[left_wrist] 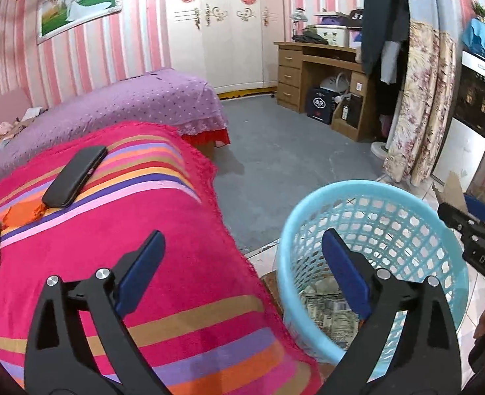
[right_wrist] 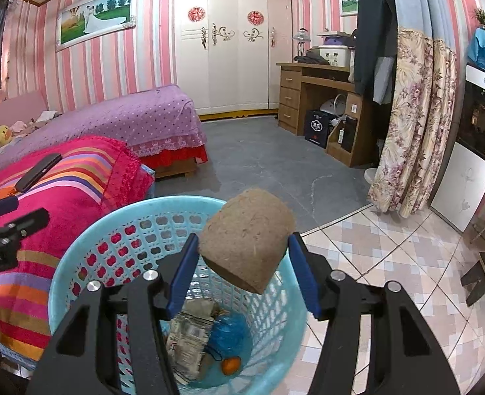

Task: Collect trash
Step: 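Open the left gripper to drop the peel while the right gripper releases the tan pouch into the basket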

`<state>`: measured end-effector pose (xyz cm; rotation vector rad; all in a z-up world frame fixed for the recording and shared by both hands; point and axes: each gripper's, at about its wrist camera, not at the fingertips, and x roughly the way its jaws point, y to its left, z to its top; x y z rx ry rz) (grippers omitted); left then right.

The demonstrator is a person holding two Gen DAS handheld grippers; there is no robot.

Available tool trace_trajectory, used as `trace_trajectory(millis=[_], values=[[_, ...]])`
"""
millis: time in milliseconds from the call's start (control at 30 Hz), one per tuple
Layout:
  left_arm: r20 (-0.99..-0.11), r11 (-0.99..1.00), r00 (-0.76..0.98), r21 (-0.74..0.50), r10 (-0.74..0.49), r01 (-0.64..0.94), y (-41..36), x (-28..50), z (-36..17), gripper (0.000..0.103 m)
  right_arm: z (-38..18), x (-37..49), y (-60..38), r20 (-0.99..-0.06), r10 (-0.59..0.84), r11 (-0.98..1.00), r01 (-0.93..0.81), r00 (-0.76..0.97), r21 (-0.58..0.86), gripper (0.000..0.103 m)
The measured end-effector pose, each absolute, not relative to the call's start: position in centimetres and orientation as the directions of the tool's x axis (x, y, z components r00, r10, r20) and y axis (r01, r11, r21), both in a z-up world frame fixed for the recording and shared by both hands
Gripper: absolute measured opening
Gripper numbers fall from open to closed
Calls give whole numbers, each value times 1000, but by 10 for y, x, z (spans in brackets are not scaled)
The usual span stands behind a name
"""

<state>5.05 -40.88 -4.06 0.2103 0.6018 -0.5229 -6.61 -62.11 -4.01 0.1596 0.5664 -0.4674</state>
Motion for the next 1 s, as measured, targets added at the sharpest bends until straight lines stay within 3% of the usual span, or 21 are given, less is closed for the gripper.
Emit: trace_trajectory(millis=[100,133,233,400,733,1000], values=[[-562,864,733,63,-383,500,-400,51,-37,97,-40,-59,-614,-550,-385,887,462,741,1,62],[-559,865,735,59,-385,499,-396,51,-36,97,-40,-58,-612,-549,-392,885,466,738,-6,72],[-557,865,730,40,-397,500,-389,54,-31,97,-38,-59,-609,-539,-404,877,480,739,0,86],[-551,872,737,36,-391,489,-372,56,-25,97,-38,-61,-608,-546,-403,863,504,735,41,96],[-539,893,753,6,-377,451,-310,64,-3,97,-17,-40,-556,-513,-409,880,474,755,-4,98],[-531,931,793,21,-299,365,-216,86,19,97,3,-5,-493,-491,-320,920,389,810,43,98]])
